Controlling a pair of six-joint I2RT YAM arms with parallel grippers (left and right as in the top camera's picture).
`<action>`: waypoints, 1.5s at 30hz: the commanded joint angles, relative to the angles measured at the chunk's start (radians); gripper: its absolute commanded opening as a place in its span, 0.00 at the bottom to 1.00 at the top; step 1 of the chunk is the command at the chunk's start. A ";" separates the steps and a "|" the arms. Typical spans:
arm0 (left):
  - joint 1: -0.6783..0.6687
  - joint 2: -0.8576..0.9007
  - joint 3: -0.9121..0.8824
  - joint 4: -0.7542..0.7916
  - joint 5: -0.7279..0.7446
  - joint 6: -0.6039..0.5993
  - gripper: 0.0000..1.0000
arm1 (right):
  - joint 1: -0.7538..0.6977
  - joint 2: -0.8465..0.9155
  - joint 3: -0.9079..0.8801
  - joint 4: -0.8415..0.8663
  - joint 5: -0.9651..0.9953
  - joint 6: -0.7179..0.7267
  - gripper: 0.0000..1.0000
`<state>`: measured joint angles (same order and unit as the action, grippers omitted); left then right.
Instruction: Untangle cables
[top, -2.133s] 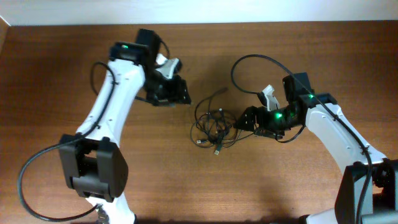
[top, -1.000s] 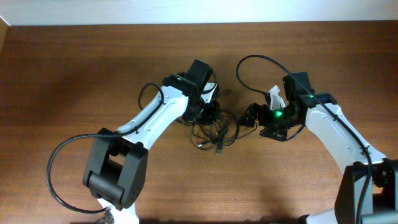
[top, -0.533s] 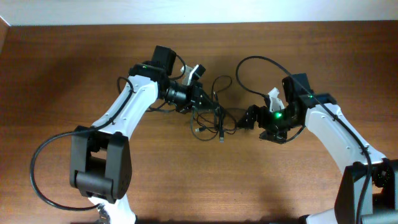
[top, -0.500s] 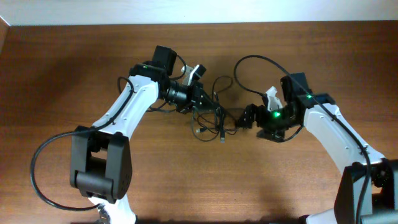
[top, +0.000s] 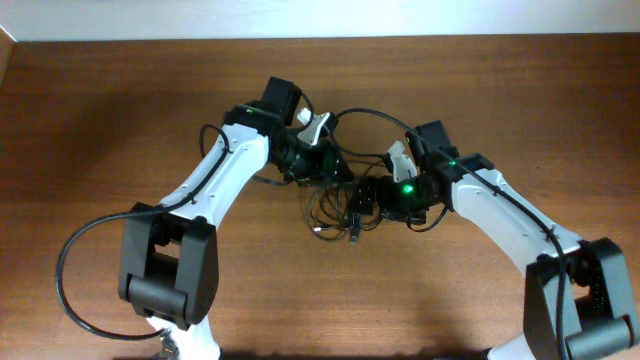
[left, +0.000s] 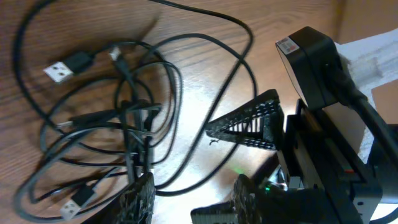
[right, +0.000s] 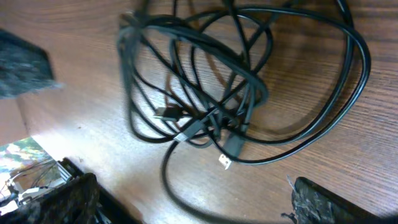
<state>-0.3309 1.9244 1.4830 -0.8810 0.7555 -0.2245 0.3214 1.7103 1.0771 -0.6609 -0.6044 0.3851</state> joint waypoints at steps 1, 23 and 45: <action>-0.015 -0.006 0.021 0.014 -0.168 -0.048 0.43 | -0.030 0.015 0.013 0.018 0.013 0.009 0.99; -0.157 0.138 -0.041 0.112 -0.461 -0.078 0.14 | -0.221 0.015 0.005 -0.074 -0.213 -0.006 0.41; -0.157 0.150 -0.042 0.097 -0.484 -0.077 0.00 | 0.024 0.013 -0.034 0.182 -0.093 0.193 0.04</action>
<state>-0.4850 2.0686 1.4452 -0.7769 0.2897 -0.3035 0.3485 1.7226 1.0508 -0.4709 -0.6476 0.5800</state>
